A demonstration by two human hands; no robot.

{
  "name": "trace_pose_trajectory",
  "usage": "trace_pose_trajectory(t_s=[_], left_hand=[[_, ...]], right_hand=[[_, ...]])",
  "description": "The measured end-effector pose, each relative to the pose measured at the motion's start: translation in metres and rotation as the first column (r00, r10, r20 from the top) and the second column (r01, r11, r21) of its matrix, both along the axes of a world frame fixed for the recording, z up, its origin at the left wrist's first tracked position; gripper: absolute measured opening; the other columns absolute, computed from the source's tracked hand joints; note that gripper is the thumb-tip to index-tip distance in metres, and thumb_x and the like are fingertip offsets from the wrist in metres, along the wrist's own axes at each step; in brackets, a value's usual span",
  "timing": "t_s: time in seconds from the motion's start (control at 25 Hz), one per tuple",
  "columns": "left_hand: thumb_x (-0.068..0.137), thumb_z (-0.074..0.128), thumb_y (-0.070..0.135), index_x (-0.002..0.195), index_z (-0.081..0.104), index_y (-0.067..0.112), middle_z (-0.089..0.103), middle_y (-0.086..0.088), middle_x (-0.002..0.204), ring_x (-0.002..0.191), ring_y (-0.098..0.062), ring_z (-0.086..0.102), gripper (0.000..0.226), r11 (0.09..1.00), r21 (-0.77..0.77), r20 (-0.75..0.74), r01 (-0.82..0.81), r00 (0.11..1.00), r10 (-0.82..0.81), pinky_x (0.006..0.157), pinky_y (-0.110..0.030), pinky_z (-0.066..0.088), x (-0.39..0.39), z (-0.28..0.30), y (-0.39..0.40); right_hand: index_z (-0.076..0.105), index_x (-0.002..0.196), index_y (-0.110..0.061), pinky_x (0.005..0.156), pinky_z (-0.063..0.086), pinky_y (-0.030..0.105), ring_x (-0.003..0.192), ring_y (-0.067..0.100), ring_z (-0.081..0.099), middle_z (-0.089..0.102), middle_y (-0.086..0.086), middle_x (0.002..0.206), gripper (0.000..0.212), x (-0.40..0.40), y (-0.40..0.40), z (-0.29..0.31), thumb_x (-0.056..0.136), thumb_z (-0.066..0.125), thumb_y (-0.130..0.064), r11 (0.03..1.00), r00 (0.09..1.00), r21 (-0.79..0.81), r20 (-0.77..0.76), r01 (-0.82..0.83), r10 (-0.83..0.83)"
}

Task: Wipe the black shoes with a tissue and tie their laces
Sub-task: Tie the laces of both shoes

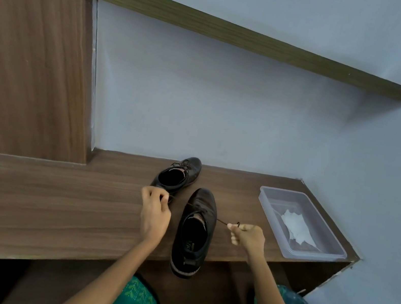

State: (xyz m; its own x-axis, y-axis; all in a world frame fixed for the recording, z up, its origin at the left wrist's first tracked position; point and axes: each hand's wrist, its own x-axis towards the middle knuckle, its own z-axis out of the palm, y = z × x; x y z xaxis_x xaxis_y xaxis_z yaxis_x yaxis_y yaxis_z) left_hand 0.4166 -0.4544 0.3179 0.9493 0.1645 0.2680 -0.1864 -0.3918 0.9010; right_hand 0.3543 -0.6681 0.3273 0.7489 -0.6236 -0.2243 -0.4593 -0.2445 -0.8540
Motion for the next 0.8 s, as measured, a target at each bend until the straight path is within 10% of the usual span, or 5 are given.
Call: trace_pose_trajectory(t_s=[0.24,0.44,0.8], left_hand=[[0.088,0.059,0.017,0.098,0.068,0.014,0.047,-0.006,0.112,0.087,-0.025,0.060,0.013,0.978,0.208,-0.122,0.015,0.992,0.011,0.064,-0.033,0.048,-0.010,-0.034,0.010],[0.084,0.064,0.013,0.109,0.069,0.015,0.058,-0.011,0.116,0.105,-0.027,0.058,0.026,0.926,0.371,0.158,0.072,0.977,-0.140,0.077,-0.036,0.051,-0.002,-0.033,0.010],[0.089,0.057,0.032,0.102,0.070,0.029,0.056,0.007,0.119,0.112,-0.017,0.044,0.019,0.642,0.690,-0.010,0.335,0.891,-0.454,0.095,-0.035,0.030,0.031,0.007,-0.008]], right_hand=[[0.058,0.090,-0.005,0.066,0.057,0.027,0.062,0.015,0.060,0.061,0.007,0.082,0.023,0.011,0.008,0.001,0.082,0.072,-0.021,0.994,0.957,-0.049,-0.278,-0.098,0.080],[0.048,0.131,-0.010,0.088,0.040,0.026,0.114,0.025,0.053,0.041,0.009,0.135,0.042,0.011,0.034,0.008,0.091,0.058,-0.017,0.908,0.974,-0.358,-0.019,-0.217,0.226],[0.069,0.096,-0.021,0.075,0.046,0.026,0.094,0.017,0.062,0.069,-0.002,0.101,0.017,0.012,0.046,0.006,0.092,0.054,-0.029,0.855,0.950,-0.417,-0.104,-0.309,0.293]])
